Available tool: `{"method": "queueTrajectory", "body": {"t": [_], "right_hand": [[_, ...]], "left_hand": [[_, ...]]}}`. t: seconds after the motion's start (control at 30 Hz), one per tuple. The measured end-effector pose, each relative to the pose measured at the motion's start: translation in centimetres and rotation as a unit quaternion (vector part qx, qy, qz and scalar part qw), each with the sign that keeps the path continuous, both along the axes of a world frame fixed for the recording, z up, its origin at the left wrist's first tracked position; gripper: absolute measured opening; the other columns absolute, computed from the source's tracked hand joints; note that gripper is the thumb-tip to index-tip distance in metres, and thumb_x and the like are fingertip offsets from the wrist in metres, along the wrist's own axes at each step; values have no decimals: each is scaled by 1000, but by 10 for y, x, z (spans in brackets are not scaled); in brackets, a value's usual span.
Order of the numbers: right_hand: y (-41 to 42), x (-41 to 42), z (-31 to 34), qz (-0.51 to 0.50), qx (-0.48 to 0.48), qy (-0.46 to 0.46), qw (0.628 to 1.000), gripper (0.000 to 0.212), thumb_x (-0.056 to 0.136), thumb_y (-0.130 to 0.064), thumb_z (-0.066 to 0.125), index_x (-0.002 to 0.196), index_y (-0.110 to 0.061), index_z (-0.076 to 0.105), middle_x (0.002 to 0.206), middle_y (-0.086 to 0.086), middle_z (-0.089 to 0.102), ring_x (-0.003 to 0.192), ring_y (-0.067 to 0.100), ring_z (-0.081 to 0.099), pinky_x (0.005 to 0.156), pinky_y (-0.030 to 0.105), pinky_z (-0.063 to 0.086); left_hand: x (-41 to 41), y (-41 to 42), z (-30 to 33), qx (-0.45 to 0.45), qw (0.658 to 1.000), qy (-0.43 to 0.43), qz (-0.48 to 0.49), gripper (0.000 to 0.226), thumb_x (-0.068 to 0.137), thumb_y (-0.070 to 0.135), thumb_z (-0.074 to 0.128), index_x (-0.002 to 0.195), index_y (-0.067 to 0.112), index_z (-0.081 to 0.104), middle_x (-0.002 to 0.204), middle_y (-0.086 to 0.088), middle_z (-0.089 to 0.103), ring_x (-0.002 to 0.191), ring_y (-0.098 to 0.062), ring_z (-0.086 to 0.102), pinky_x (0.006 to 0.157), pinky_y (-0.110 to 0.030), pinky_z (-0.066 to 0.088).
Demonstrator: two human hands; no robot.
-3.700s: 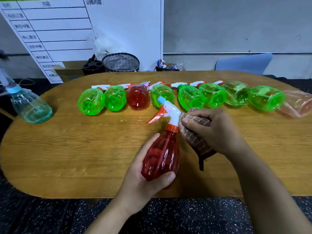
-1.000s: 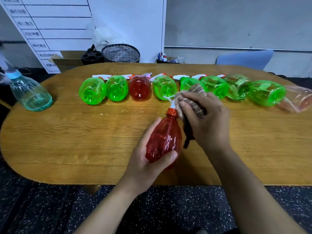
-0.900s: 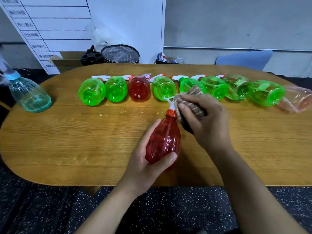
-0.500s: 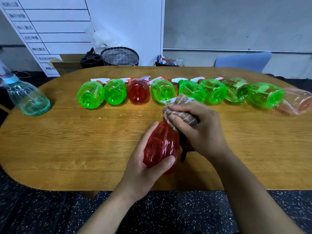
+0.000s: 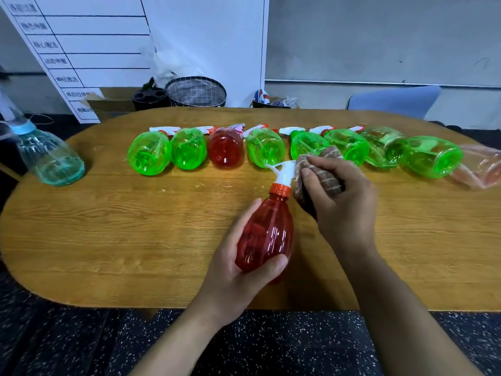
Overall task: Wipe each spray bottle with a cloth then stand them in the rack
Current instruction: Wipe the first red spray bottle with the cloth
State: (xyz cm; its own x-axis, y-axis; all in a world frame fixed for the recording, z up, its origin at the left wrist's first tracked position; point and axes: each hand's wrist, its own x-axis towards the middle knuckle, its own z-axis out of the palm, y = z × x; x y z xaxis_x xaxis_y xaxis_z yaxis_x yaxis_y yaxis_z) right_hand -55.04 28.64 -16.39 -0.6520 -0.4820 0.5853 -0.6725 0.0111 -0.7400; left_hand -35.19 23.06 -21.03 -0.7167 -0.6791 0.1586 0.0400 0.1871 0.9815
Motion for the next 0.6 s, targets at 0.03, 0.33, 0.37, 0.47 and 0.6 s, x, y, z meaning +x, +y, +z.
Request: {"method": "queueTrajectory", "body": {"t": [0.03,0.33,0.37,0.47,0.6], "right_hand": [[0,4,0,30,-2,1,1000,21,93,-20,80,114,-20,78,108,-10,74,100,4,71,87,31,58],[0,-3,-1,-9,5,-7,1000,19,94,-23,79,113,-22,79,108,-8,75,100,6,71,88,39,59],[0,0,-2,6,4,-6,1000,20,94,-22,79,113,-21,79,109,-7,75,101,6,71,88,37,59],[0,12,-1,103,-1,14,995,20,93,-18,80,112,-14,79,110,-6,77,104,5,72,91,27,56],[0,2,-1,50,20,40,998,20,93,-21,80,113,-18,79,108,-6,75,99,6,71,87,30,57]], "left_hand": [[0,-1,0,-2,1000,0,3,86,83,31,87,155,49,43,148,34,54,135,2,58,103,-18,52],[0,0,0,14,1000,4,-10,86,83,30,87,155,47,43,147,31,56,132,-1,61,102,-21,54],[0,0,0,12,1000,4,-8,86,83,32,87,155,46,43,148,32,55,134,0,59,104,-20,53],[0,-1,-1,4,1000,9,4,87,79,43,85,156,47,44,154,29,52,142,1,53,111,-20,47],[0,-2,0,17,1000,16,2,88,77,43,85,155,47,44,150,29,56,136,0,59,105,-18,51]]}}
